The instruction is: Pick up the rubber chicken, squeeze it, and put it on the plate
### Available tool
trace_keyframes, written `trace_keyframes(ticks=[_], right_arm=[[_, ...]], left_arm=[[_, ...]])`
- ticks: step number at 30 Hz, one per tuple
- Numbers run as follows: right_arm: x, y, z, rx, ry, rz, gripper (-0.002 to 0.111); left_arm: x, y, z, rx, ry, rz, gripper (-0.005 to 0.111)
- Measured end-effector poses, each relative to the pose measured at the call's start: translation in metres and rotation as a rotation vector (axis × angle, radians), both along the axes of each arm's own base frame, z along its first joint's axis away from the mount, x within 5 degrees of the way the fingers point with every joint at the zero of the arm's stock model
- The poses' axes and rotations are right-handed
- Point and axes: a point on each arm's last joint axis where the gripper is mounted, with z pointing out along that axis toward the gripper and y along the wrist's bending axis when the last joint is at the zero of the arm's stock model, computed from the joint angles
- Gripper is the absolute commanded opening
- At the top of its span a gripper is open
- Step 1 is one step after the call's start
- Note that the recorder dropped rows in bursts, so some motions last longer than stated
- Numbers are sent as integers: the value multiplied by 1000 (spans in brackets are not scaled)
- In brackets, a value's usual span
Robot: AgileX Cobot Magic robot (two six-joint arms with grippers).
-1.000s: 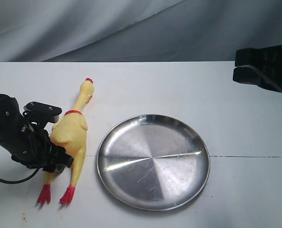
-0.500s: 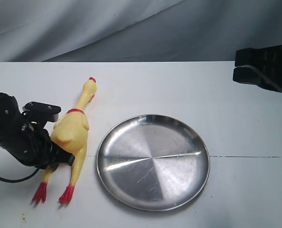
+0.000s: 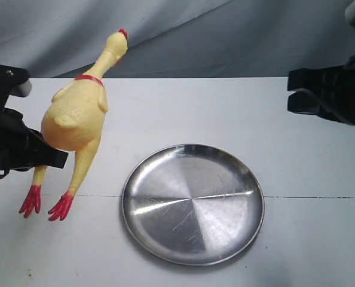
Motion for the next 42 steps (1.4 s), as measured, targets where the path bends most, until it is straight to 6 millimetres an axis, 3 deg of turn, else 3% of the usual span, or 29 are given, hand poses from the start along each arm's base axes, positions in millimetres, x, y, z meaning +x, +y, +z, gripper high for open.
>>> trace_keyframes(ticks=[7, 14, 19, 26, 34, 38, 42], right_arm=[[23, 3, -35, -25, 109, -21, 0], [38, 11, -46, 44, 226, -7, 0], [57, 19, -39, 204, 293, 63, 0], [69, 15, -39, 503, 323, 232, 0], [87, 8, -57, 765, 335, 268, 0], [93, 10, -69, 813, 365, 243, 20], [95, 13, -69, 837, 365, 237, 67]], left_arm=[[-4, -22, 11, -206, -48, -162, 0], [5, -40, 16, -340, -91, -330, 0], [25, -48, 15, -381, -64, -370, 0], [45, -57, 11, -453, -11, -415, 0], [55, -63, -1, -504, 49, -430, 0], [57, -63, -5, -499, 54, -438, 0], [57, -63, -7, -496, 55, -443, 0]])
